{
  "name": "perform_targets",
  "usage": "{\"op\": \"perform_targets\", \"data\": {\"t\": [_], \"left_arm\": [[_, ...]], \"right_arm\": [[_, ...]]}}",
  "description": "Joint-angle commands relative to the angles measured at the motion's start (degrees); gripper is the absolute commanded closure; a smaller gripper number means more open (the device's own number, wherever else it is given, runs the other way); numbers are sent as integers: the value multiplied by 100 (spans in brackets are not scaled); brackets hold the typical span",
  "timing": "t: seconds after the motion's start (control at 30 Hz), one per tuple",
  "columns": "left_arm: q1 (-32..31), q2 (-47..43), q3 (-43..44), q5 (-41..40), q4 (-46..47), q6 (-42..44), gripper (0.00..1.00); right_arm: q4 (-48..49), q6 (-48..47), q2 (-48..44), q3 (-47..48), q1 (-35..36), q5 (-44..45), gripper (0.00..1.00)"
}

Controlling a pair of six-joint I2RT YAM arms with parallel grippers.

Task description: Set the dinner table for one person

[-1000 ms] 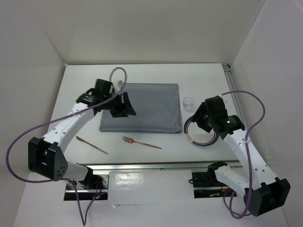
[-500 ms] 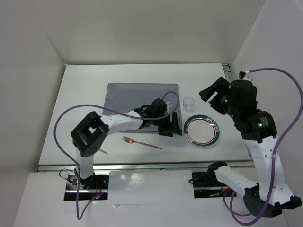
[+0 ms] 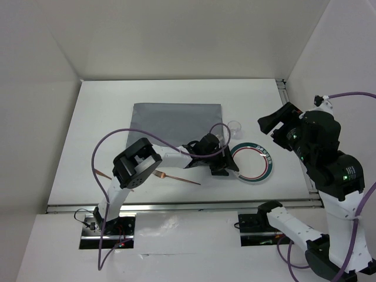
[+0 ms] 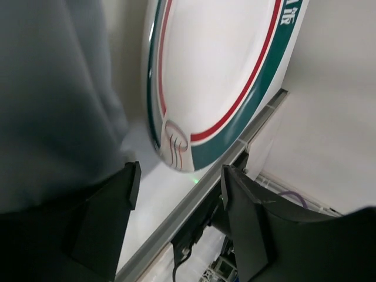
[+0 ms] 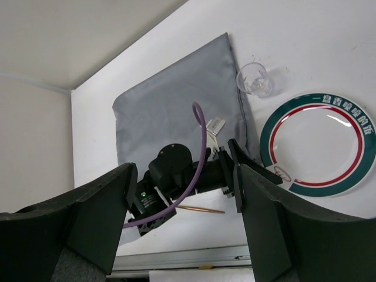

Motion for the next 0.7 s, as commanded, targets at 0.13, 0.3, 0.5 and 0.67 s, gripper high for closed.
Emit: {"op": "perform_targets", "data": {"t": [0.13, 0.3, 0.5, 0.67], "left_arm": [[-101, 483, 497, -512, 397, -165, 34], [-155, 764, 788, -627, 115, -217, 51], [-155, 607, 788, -513, 55, 36, 100], [-207, -34, 788, -197, -25, 554, 100]], "right_arm": [[-223, 4, -223, 38, 48, 157, 22], [-224, 4, -276, 38, 48, 210, 22], [-224, 108, -328, -24, 48, 210, 22], [-171, 109, -381, -85, 48, 210, 22]]}}
